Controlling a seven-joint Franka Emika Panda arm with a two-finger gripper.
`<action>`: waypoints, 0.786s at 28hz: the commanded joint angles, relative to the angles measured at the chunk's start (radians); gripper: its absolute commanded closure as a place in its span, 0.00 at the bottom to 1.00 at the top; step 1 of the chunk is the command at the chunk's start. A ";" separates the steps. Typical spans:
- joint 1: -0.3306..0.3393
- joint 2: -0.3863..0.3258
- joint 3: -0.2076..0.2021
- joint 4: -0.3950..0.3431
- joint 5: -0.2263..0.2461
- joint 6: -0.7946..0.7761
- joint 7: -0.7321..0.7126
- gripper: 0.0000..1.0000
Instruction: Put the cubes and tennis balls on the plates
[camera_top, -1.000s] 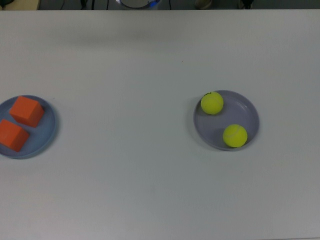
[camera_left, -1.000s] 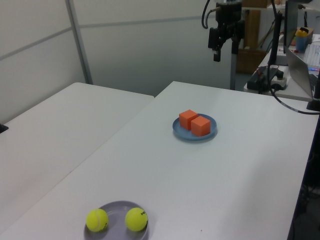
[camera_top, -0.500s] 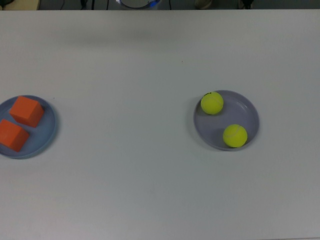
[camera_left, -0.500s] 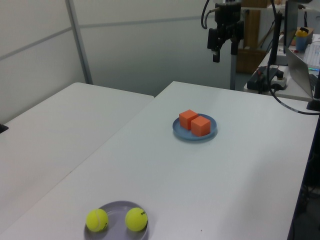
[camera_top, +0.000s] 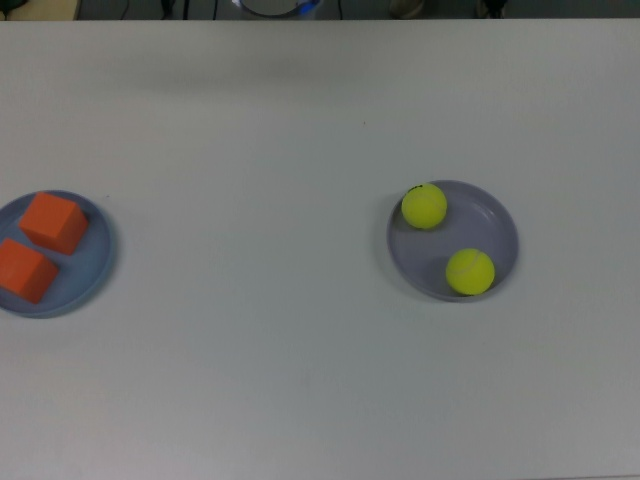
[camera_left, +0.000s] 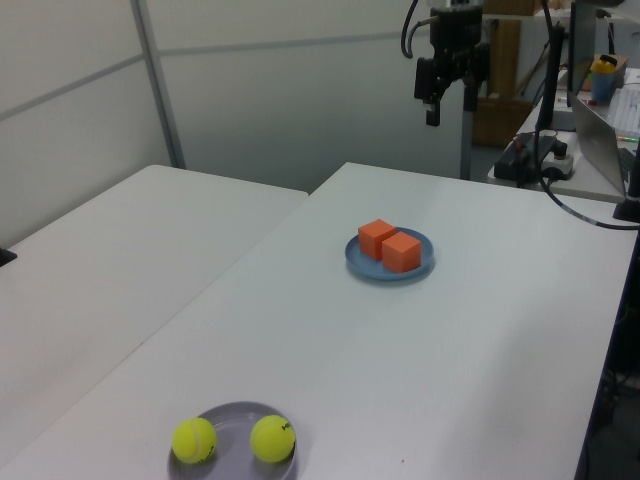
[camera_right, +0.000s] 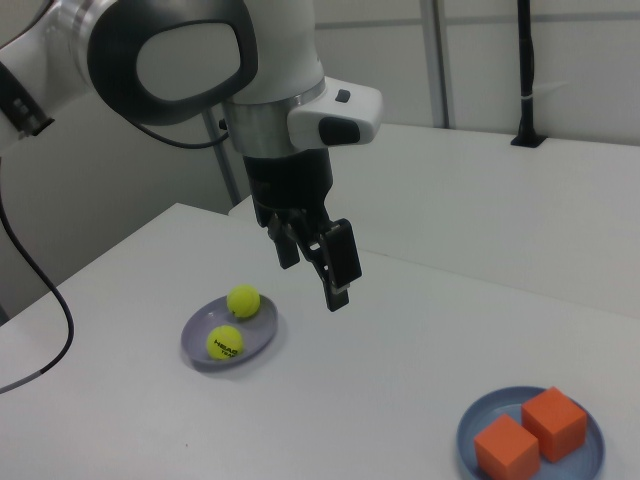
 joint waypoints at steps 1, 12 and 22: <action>0.006 -0.024 0.012 -0.018 0.010 -0.007 0.026 0.00; 0.010 -0.018 0.022 -0.018 -0.018 -0.007 -0.045 0.00; 0.015 -0.010 0.032 -0.021 -0.050 -0.001 -0.146 0.00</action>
